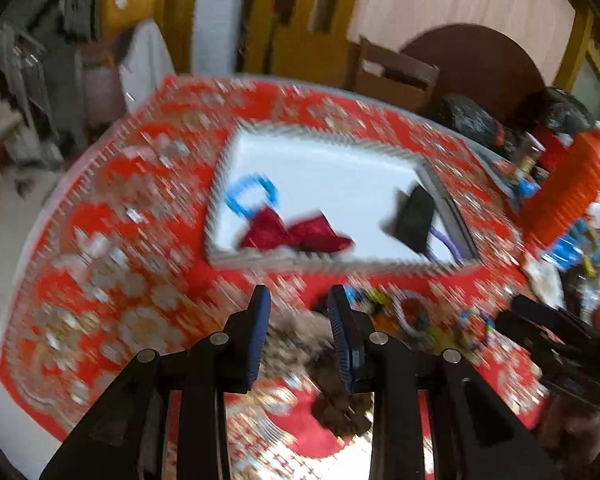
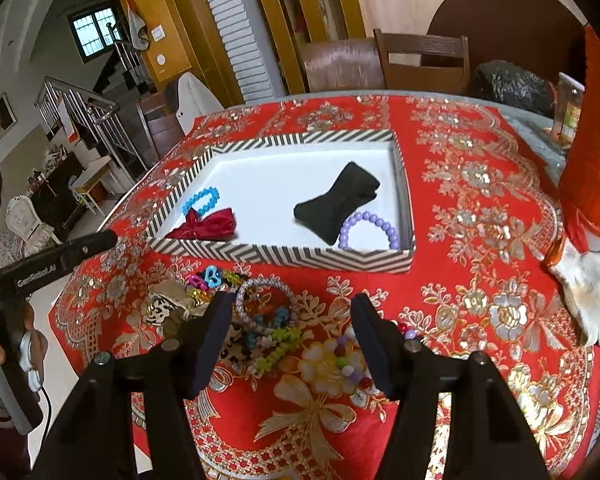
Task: Organize jewelry
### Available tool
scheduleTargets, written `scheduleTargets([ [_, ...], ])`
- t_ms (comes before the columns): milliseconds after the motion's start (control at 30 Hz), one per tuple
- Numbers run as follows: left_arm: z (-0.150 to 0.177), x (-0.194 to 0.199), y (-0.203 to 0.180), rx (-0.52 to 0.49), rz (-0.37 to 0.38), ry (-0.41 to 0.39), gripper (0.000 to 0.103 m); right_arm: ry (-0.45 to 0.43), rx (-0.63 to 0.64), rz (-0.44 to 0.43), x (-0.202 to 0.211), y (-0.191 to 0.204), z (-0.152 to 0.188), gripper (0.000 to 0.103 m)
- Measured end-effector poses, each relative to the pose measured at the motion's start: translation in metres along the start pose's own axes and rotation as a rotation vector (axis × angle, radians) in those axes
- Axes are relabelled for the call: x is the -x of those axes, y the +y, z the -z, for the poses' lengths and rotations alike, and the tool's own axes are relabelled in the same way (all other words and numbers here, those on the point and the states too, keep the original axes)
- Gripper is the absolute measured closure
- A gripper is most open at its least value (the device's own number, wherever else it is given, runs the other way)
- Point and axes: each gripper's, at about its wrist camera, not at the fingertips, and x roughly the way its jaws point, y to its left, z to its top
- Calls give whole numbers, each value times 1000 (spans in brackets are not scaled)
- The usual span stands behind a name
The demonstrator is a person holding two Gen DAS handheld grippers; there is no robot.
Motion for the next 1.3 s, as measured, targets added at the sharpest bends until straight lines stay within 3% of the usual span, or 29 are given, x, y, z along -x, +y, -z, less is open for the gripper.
scheduleTargets([
  [300,40,-46,-12,-20,65,170,75,101,70,15,-47,-1,-6,39],
  [500,42,-59,-19,-30,31,169,75,154,186,25,-83,9,-12,41],
  [600,44,-64,-24,-49,18,178,75,173,210,7,-98,11,-14,49],
  [667,44,-66,-26,-60,-1,171,75,194,221,-9,-109,11,-15,60],
  [700,45,-66,-28,-66,-7,168,75,209,222,-14,-113,11,-14,71],
  [767,46,-66,-30,-77,-11,161,77,199,228,-31,-112,10,-13,83],
  [800,45,-67,-32,-84,-8,158,82,211,217,-43,-112,9,-14,94],
  [833,46,-67,-33,-92,-2,161,91,206,205,-40,-109,7,-14,96],
  [1033,39,-43,-25,-79,70,139,95,100,118,-86,-66,-6,-23,96],
  [1300,18,5,-27,-115,99,51,95,11,109,-90,-20,-6,-35,96],
])
